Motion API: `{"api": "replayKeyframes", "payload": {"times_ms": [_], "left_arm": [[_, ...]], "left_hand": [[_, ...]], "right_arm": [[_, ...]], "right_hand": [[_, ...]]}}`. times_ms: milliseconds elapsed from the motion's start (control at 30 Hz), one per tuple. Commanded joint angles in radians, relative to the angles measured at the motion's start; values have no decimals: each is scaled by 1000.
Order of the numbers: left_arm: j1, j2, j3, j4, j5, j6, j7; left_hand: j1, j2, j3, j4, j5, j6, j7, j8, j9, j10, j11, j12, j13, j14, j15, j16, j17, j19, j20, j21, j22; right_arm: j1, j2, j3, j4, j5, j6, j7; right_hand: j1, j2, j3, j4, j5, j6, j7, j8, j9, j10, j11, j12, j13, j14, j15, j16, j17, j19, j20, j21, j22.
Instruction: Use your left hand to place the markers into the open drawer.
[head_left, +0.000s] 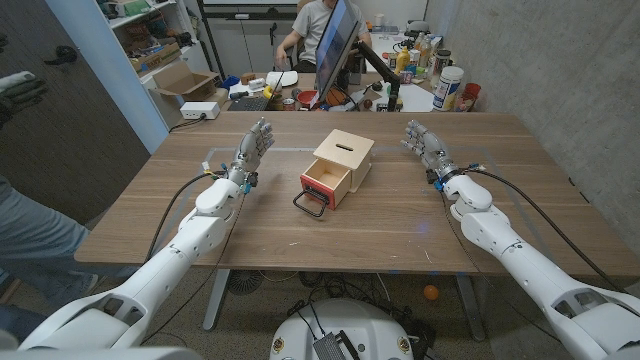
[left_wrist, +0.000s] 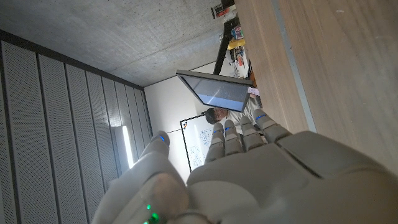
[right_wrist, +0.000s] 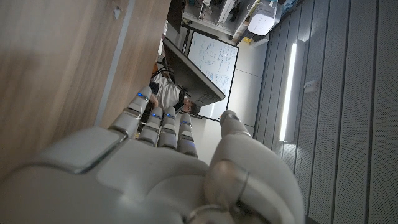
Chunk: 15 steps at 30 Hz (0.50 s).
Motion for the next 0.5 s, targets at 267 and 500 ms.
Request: {"api": "replayKeyframes", "payload": {"times_ms": [267,500], "left_arm": [[4,11,7,-33,17,31,28],[38,55,-3,-93,15,68,40]], "left_hand": [[11,4,8,-2,4,8,-1,7,5,12,-3,10,4,2,7,10,2,2,11,5,5],[16,12,13,-5,5,11,1,8,6,15,2,11,4,8,11,13,2,3,18,5,5]], "right_arm": [[3,60,78,44,-59,-3,68],[-32,52,89,-20,-80,-20,41]], "right_hand": [[11,2,5,0,7,8,0,5,1,7,0,3,1,9,2,6,1,6,1,4,3],[14,4,6,-3,7,13,7,6,1,16,1,6,1,26,-4,13,0,34,-5,14,4]]}}
